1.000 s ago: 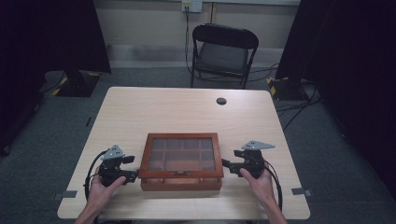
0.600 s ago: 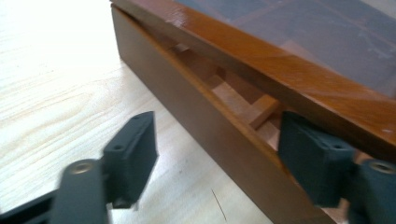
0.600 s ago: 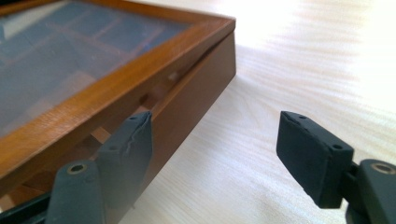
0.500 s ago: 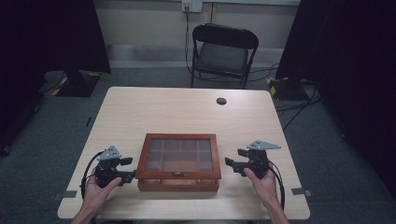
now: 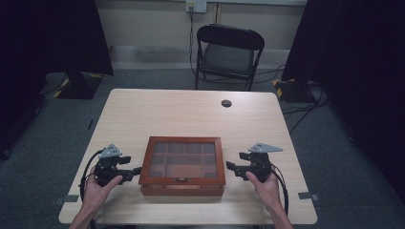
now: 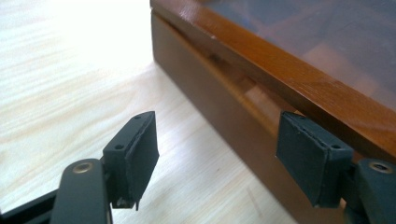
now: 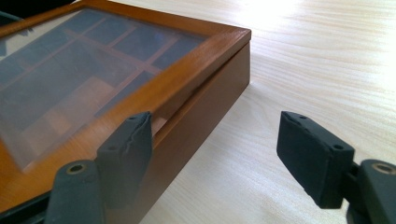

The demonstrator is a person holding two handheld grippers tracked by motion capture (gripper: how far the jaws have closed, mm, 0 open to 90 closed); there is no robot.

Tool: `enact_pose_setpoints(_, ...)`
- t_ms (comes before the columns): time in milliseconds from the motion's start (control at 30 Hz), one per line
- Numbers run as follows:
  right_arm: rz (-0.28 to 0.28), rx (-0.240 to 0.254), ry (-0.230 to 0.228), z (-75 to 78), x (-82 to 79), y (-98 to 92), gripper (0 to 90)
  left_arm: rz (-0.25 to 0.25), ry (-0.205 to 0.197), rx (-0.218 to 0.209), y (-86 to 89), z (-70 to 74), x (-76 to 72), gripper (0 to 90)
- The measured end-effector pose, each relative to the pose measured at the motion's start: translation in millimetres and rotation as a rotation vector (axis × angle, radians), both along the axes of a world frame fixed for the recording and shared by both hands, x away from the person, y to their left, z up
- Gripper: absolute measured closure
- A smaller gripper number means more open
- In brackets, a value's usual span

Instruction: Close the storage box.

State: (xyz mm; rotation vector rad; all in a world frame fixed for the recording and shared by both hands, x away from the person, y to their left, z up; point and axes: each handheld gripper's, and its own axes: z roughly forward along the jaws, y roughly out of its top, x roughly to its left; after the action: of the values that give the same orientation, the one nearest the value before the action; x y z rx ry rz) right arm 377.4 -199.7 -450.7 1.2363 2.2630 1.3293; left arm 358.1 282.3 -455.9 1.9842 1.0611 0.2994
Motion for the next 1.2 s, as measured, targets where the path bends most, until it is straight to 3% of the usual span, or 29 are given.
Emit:
enact_pose_setpoints(100, 0.002, 0.002, 0.000, 0.0, 0.1, 0.4, 26.9, 0.029, -0.032, -0.014, 3.7, 4.9, -0.2, 25.9)
enact_pose_setpoints(167, 0.004, 0.003, -0.001, 0.0, 0.4, 0.9, 26.9, 0.022, -0.016, -0.036, 2.2, 4.1, 0.3, 25.5)
enact_pose_setpoints(333, -0.014, 0.001, -0.011, 1.1, 0.5, -1.2, 26.4, 0.025, -0.026, -0.017, -1.1, 3.9, -1.1, 24.0)
enact_pose_setpoints(467, -0.061, -0.013, -0.025, 2.6, -0.9, -6.0, 22.1, 0.050, -0.056, -0.007, 3.0, 6.4, -4.0, 22.9)
enact_pose_setpoints(633, -0.139, -0.013, -0.032, 4.4, -4.8, -19.6, 19.0, 0.103, -0.049, 0.027, 14.4, 3.2, -7.1, 22.6)
enact_pose_setpoints(833, -0.221, -0.047, -0.019, -0.2, -10.4, -45.5, 16.8, 0.173, -0.026, 0.033, 33.8, -5.1, -5.7, 22.9)
enact_pose_setpoints(933, -0.269, -0.077, -0.003, -6.4, -13.7, -60.8, 16.0, 0.199, 0.017, 0.092, 43.3, -14.9, -2.6, 22.8)
enact_pose_setpoints(1067, -0.360, -0.127, 0.026, -22.2, -14.9, -82.6, 15.6, 0.244, 0.026, 0.120, 50.4, -23.8, -2.1, 22.6)
enact_pose_setpoints(1133, -0.388, -0.136, 0.047, -28.7, -14.6, -89.6, 15.6, 0.251, 0.022, 0.155, 50.7, -27.7, -1.4, 22.5)
enact_pose_setpoints(1200, -0.414, -0.187, 0.056, -33.7, -14.2, -93.3, 15.6, 0.244, 0.034, 0.193, 50.6, -32.2, -0.2, 22.0)
